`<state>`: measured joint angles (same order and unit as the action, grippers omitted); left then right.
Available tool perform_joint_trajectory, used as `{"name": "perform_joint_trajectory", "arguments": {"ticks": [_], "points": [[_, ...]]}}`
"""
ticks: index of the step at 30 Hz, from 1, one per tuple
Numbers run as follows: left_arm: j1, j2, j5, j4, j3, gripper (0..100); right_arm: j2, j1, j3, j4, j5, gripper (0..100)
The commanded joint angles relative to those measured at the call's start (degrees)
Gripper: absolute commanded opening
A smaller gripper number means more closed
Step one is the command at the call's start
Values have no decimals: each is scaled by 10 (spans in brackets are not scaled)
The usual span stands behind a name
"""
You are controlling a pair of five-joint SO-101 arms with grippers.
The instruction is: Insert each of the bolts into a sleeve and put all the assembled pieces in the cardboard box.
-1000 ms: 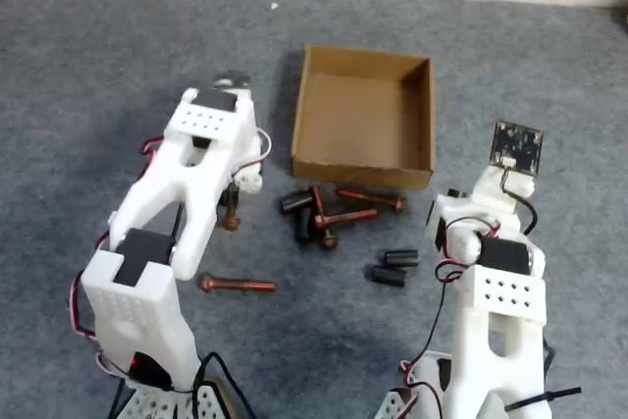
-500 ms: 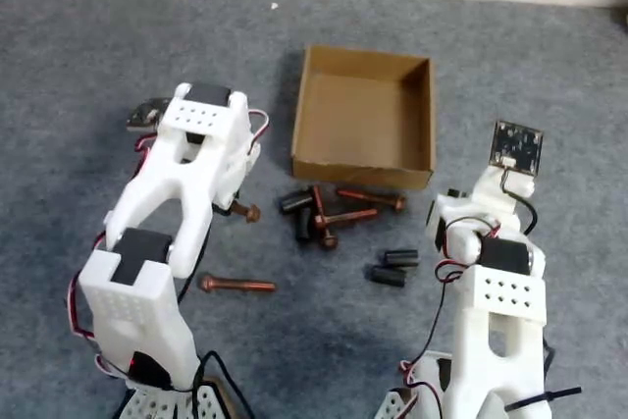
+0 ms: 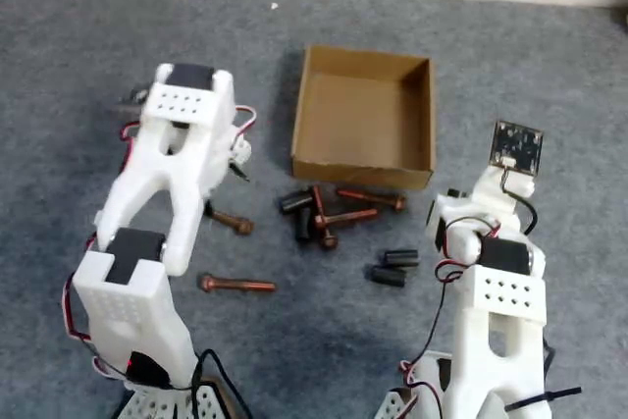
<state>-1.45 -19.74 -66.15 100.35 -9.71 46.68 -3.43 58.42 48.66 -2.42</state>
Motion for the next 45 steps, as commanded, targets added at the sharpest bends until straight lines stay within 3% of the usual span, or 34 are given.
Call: {"name": "perform_joint_trajectory", "arguments": {"ticks": [1,5,11,14,17,21,27,33,38,45], "points": [[15,5,222,13,-36,312,14,-7,-2,-17,-3,5],[21,5,440,13,-48,290,14,-7,-2,-17,-3,5],[43,0,818,13,-104,102,14,-7,-2,-17,0,5],[43,0,985,13,-99,97,14,-7,-2,-18,16,5],[38,-1,1109,13,-82,95,14,-7,-2,-18,17,5],[20,-1,1222,12,-58,98,14,-7,-2,-18,17,5],[-11,-2,1309,-74,16,111,14,-7,-2,-18,17,5],[-17,-2,1352,-124,80,226,14,-7,-2,-18,17,5],[-17,-2,1389,-140,107,210,14,-7,-2,-18,17,5],[-27,-2,1387,-319,204,143,14,-7,-2,-18,17,5]]}}
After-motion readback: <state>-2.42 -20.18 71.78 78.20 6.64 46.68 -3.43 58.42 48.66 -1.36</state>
